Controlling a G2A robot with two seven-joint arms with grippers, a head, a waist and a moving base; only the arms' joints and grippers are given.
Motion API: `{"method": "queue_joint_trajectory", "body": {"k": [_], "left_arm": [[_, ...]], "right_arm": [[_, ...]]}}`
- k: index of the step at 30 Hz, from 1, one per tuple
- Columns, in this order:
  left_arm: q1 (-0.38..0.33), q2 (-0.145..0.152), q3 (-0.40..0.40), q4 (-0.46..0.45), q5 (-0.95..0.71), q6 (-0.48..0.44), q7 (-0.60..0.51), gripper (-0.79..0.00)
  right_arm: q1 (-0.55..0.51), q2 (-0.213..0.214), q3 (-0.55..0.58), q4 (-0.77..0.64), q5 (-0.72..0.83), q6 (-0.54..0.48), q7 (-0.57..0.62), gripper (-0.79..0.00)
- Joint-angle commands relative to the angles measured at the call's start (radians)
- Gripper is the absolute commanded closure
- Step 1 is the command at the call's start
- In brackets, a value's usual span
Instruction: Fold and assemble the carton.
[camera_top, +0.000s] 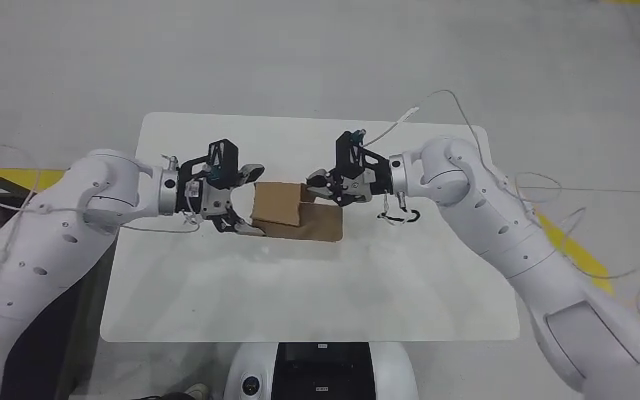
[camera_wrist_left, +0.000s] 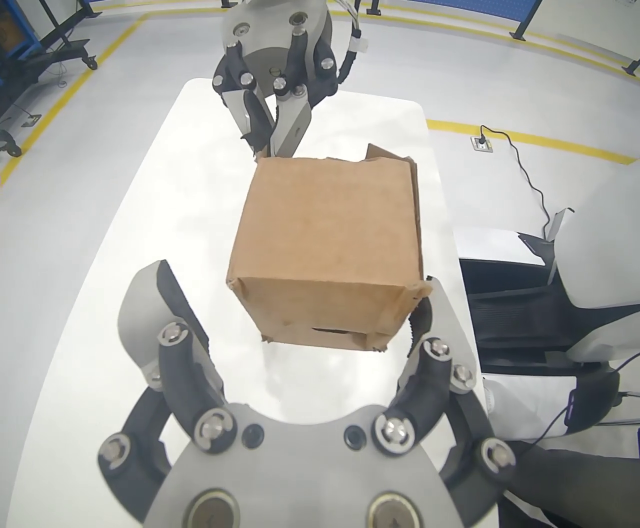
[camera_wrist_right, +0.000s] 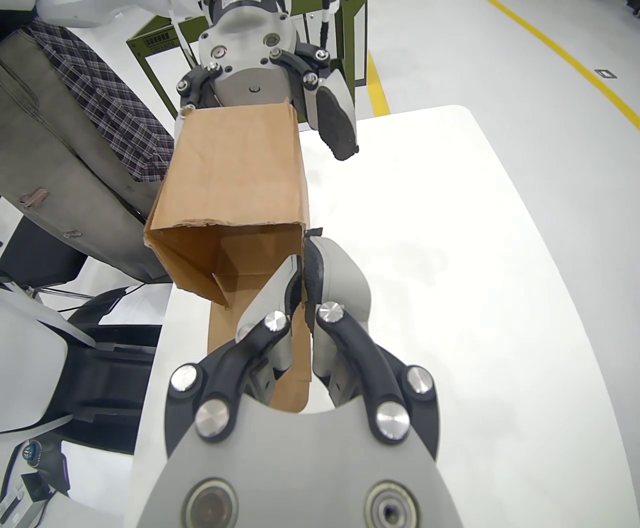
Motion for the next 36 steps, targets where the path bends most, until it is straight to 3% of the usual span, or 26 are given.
{"method": "queue_joint_trajectory", "body": {"k": [1,9,11,14,30,36], "left_arm": [[-0.016,0.006,0.026,0.004,-0.014,0.000,0.018,-0.785],[-0.081,0.027,0.120,0.014,-0.052,0.000,0.051,-0.785],[-0.099,0.031,0.144,0.021,-0.066,0.000,0.049,-0.637],[-0.125,0.037,0.177,0.025,-0.087,0.000,0.047,-0.551],[-0.229,0.058,0.309,0.041,-0.097,0.000,0.092,-0.566],[-0.257,0.065,0.343,0.054,-0.084,0.000,0.132,-0.477]], "right_arm": [[0.007,0.005,-0.012,-0.002,-0.005,0.000,-0.012,0.000],[0.036,0.022,-0.056,-0.001,-0.030,0.000,-0.068,0.000],[0.043,0.025,-0.066,0.000,-0.040,0.000,-0.082,0.000],[0.052,0.030,-0.080,0.002,-0.059,0.000,-0.097,0.000],[0.089,0.043,-0.135,0.021,-0.091,0.000,-0.175,0.000],[0.094,0.043,-0.141,0.030,-0.106,0.000,-0.194,0.000]]}}
